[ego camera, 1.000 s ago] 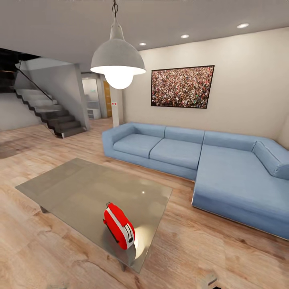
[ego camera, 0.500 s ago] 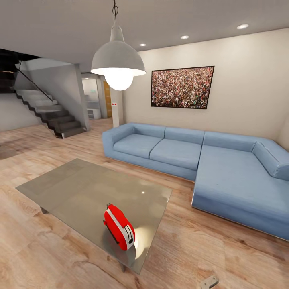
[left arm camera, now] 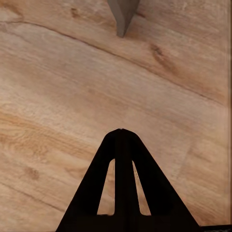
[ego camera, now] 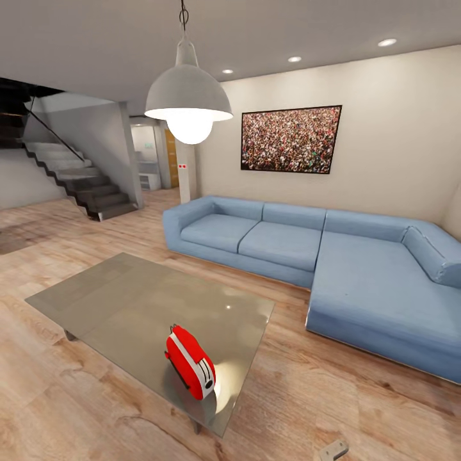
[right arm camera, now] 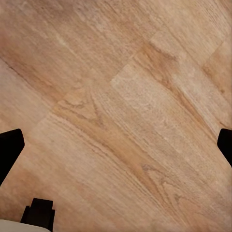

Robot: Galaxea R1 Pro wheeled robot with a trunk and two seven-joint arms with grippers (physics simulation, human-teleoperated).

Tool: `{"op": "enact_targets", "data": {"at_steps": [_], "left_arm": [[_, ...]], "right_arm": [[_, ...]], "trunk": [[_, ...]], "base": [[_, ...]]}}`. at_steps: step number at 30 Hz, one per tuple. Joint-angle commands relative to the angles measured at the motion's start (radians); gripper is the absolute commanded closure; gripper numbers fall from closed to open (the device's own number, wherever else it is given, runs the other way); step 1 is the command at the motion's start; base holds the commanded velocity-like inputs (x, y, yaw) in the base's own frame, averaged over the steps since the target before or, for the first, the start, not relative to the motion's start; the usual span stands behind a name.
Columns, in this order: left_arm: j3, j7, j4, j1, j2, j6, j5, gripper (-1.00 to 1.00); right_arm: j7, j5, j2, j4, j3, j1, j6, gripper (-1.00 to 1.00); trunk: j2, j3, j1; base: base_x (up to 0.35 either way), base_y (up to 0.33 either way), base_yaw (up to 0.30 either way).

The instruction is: Turn on the radio receiver that's on the table in the living room.

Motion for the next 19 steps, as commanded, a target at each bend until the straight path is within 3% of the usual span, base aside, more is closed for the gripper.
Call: {"op": "enact_targets", "data": {"at_steps": [1,11,19], "left_arm": [[0.0,0.0,0.0,0.002,-0.002,0.0,0.0,1.0],[0.0,0.0,0.0,0.007,-0.003,0.0,0.0,1.0],[0.0,-0.002,0.0,0.01,-0.027,0.0,0.002,1.0]], "right_arm": [[0.0,0.0,0.0,0.0,0.0,0.0,0.0,-1.0],[0.0,0.0,0.0,0.0,0.0,0.0,0.0,-1.0],[0.0,0.0,0.0,0.0,0.0,0.0,0.0,-1.0]], "trunk": [[0.0,0.0,0.0],[0.0,0.0,0.0],[0.0,0.0,0.0]], "base": [[0.0,0.0,0.0],[0.0,0.0,0.0],[0.0,0.0,0.0]]}}
